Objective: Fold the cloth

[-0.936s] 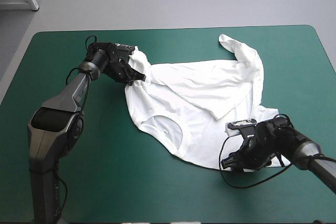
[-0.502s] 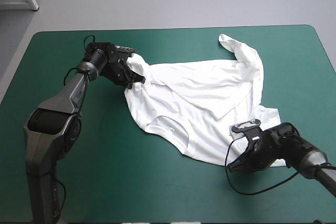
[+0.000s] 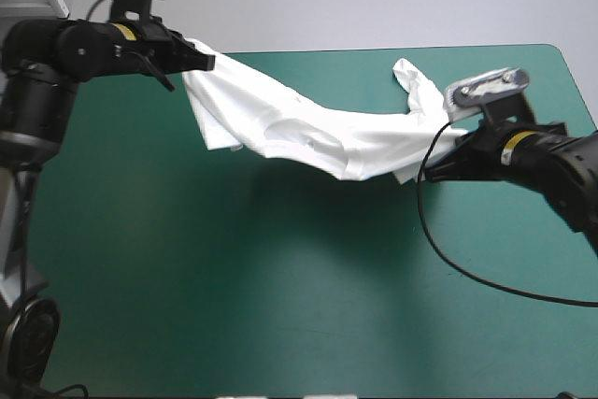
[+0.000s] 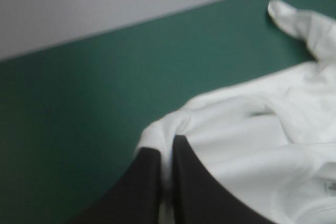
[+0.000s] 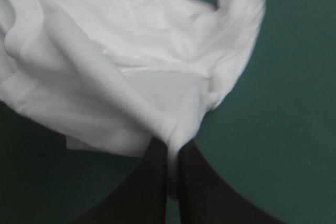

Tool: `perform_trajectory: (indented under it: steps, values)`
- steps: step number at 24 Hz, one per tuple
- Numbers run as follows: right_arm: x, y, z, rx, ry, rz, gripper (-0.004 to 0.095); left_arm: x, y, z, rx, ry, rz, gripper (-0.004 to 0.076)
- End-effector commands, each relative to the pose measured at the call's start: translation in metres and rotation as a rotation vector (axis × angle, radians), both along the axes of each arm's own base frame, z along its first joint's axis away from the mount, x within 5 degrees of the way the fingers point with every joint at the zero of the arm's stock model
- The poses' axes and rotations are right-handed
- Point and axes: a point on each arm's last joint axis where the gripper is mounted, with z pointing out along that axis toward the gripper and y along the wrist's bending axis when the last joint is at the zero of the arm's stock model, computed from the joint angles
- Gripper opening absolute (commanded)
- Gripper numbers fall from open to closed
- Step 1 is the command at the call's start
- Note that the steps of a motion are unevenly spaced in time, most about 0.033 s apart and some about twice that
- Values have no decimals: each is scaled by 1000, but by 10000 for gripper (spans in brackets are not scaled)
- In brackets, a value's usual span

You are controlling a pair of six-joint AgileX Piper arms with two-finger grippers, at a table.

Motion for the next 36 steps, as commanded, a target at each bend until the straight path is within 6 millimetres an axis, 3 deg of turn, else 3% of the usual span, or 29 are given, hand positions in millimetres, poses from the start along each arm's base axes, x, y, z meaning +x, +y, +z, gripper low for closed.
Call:
perform_trajectory:
  steps: [1,4,5,9,15,17,19,22,24,25,31,36]
  values:
    - [-22,-18,70,28,-261,-46,-19,-64,17,81,-46,-319,28,-8]
    - [-44,-31,118,67,-441,-77,-19,-98,32,116,-19,-472,81,-8]
    - [-63,-42,148,91,-573,-93,-19,-121,41,135,-5,-562,116,-8]
    - [-109,-64,199,151,-819,-102,-19,-158,54,161,0,-679,159,-8]
    - [-152,-81,229,173,-1013,-87,-19,-219,70,190,-52,-876,187,-8]
    - [-157,-79,235,196,-1070,-53,-19,-231,73,193,-53,-909,194,-8]
    - [-154,-75,235,192,-1070,-21,-19,-230,73,193,-35,-911,191,-8]
    - [-132,-66,230,163,-1016,-22,-19,-210,68,186,-5,-860,183,-8]
    - [-108,-57,223,121,-962,-31,-19,-186,62,176,33,-796,171,-8]
    - [-83,-48,215,80,-904,-38,-19,-166,57,168,46,-743,161,-8]
    - [6,-11,172,-15,-698,-32,-19,-89,38,127,99,-553,136,-8]
    - [84,12,133,-113,-632,-138,-19,-19,22,87,116,-480,129,-8]
